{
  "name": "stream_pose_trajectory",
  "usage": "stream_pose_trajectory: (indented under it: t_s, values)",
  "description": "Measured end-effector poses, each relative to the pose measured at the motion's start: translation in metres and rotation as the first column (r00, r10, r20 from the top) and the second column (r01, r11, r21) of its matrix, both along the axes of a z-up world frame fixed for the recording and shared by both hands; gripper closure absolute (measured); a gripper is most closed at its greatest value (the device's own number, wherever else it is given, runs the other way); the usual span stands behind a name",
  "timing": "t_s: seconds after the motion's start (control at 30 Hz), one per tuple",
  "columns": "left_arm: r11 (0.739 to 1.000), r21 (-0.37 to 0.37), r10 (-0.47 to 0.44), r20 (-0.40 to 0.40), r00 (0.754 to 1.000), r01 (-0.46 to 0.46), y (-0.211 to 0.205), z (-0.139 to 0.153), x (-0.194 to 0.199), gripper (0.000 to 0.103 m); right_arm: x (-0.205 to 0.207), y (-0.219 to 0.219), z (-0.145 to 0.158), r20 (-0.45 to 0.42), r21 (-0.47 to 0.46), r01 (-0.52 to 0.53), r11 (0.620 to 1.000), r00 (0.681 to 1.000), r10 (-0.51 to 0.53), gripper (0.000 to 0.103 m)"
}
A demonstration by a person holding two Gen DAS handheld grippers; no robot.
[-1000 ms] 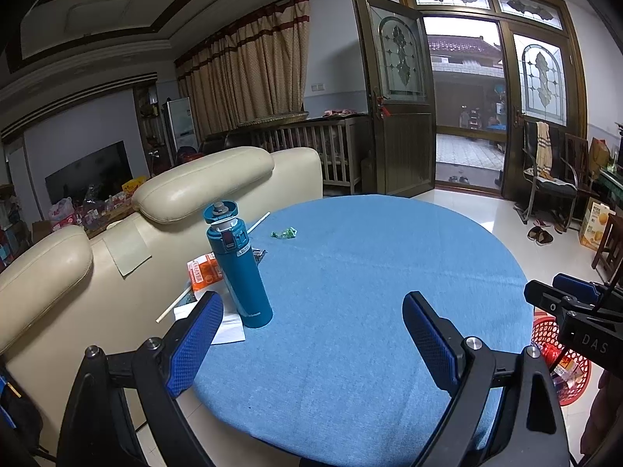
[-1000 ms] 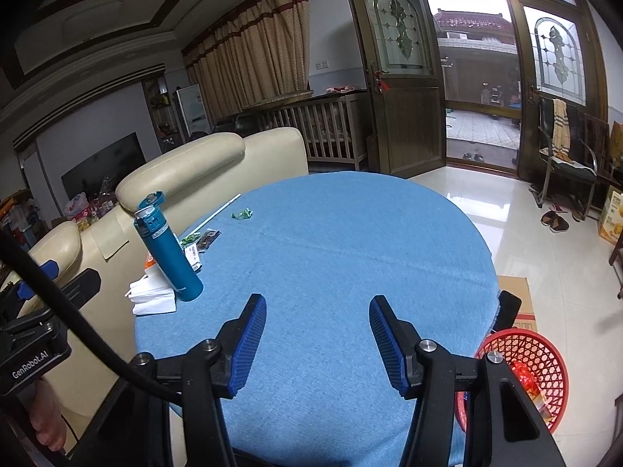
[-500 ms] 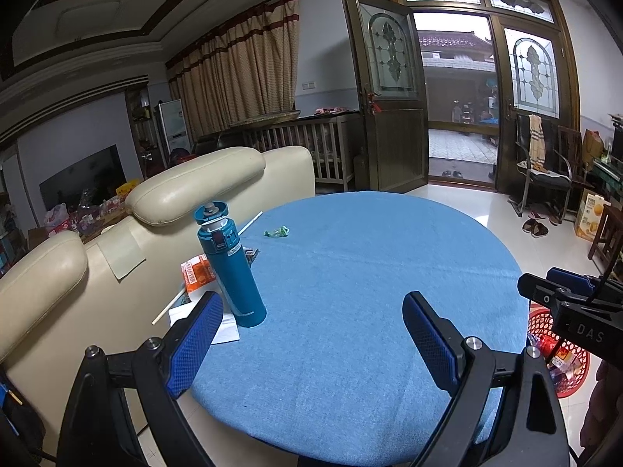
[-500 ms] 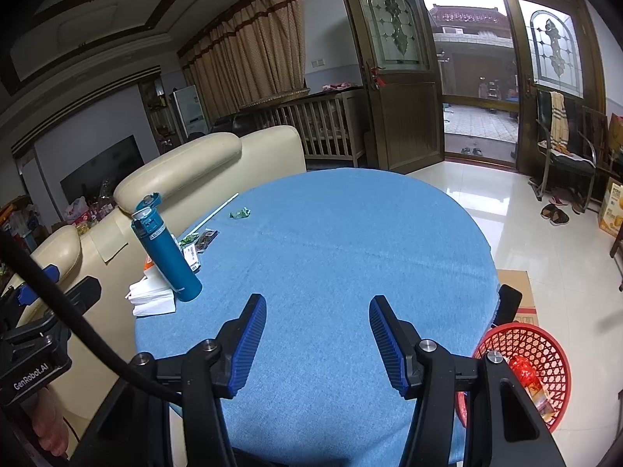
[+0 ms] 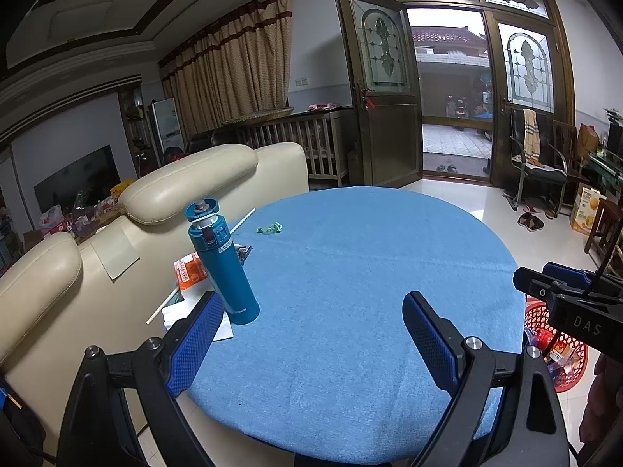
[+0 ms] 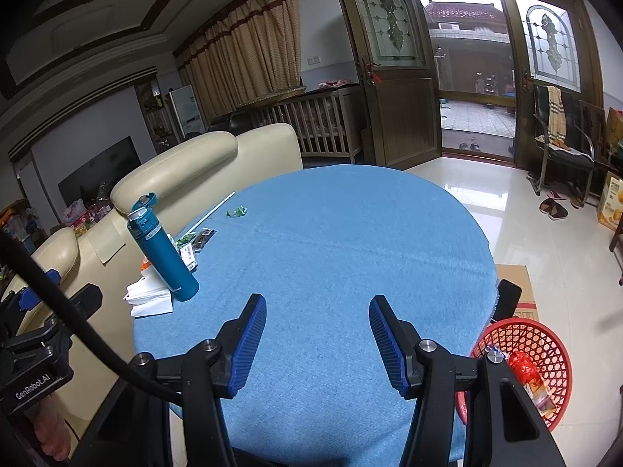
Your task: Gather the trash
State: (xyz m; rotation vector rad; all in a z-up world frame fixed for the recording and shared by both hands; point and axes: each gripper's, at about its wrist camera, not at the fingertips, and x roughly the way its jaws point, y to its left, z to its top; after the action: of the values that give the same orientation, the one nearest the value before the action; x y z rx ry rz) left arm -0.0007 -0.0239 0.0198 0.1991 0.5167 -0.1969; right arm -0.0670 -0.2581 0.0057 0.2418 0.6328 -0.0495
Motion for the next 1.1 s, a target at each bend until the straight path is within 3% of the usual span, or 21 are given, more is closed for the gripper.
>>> stream_pose_trajectory:
  t_s: [0.63, 1.1]
  values:
    - [1.000, -0.003, -0.013, -0.014, 1.000, 0.013, -0.010, -0.001, 0.009, 0.009, 0.004, -0.008, 0.001, 0.008, -0.017, 0.029, 0.999, 1.000, -0.028, 0.044]
    - [1.000, 0.004, -0.021, -0.027, 0.999, 0.021, -0.021, -0.005, 0.034, 0.009, 0.033, -0.015, 0.012, 0.025, -0.059, 0.033, 0.998, 0.999, -0.032, 0.044]
